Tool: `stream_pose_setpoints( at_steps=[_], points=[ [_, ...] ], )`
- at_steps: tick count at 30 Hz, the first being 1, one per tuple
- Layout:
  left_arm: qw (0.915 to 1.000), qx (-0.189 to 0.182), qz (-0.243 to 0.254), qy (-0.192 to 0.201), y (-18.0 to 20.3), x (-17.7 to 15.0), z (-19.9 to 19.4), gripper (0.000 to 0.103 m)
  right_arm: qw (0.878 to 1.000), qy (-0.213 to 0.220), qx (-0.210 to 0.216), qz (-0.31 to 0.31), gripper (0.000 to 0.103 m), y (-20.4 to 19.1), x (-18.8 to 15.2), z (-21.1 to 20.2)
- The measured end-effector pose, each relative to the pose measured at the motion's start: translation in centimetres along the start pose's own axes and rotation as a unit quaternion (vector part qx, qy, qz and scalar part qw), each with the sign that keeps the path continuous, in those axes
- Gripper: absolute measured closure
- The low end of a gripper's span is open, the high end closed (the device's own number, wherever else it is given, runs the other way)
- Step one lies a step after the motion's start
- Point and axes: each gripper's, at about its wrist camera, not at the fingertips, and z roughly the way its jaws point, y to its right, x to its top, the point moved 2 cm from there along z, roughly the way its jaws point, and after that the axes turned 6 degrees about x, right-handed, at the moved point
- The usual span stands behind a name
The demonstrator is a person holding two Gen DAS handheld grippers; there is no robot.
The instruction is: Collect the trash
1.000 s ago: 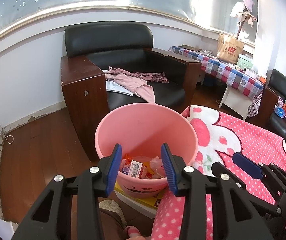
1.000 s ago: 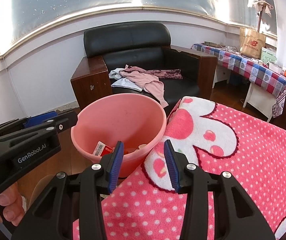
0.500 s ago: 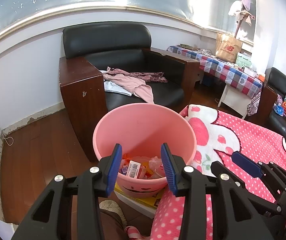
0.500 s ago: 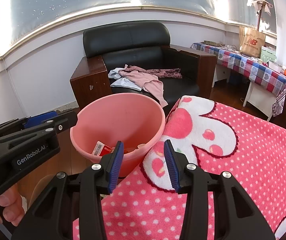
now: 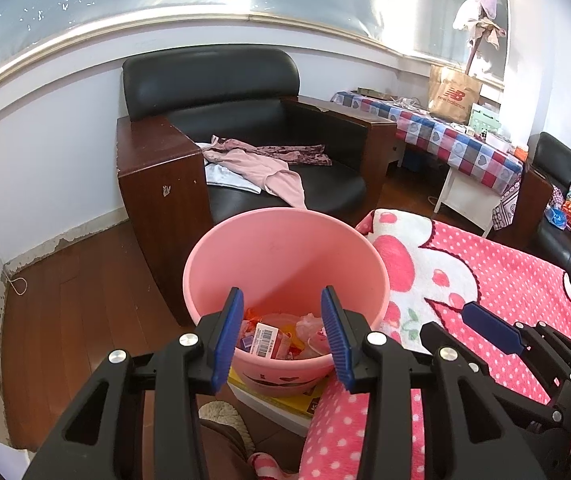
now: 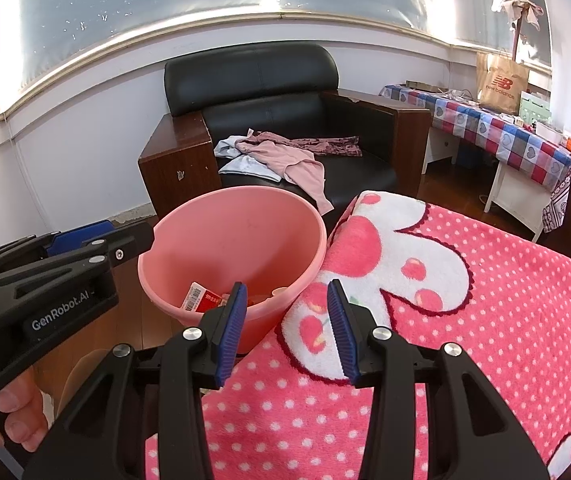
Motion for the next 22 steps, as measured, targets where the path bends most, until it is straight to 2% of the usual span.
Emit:
stream_pose_setpoints(
  at_steps=[22],
  points=[
    [1.0,-0.003,0.005,-0.008,0.2,0.3,0.7,0.063,1.0,0.002,-0.003,0.011,0.061,1.1,-0.2,-0.2]
  ],
)
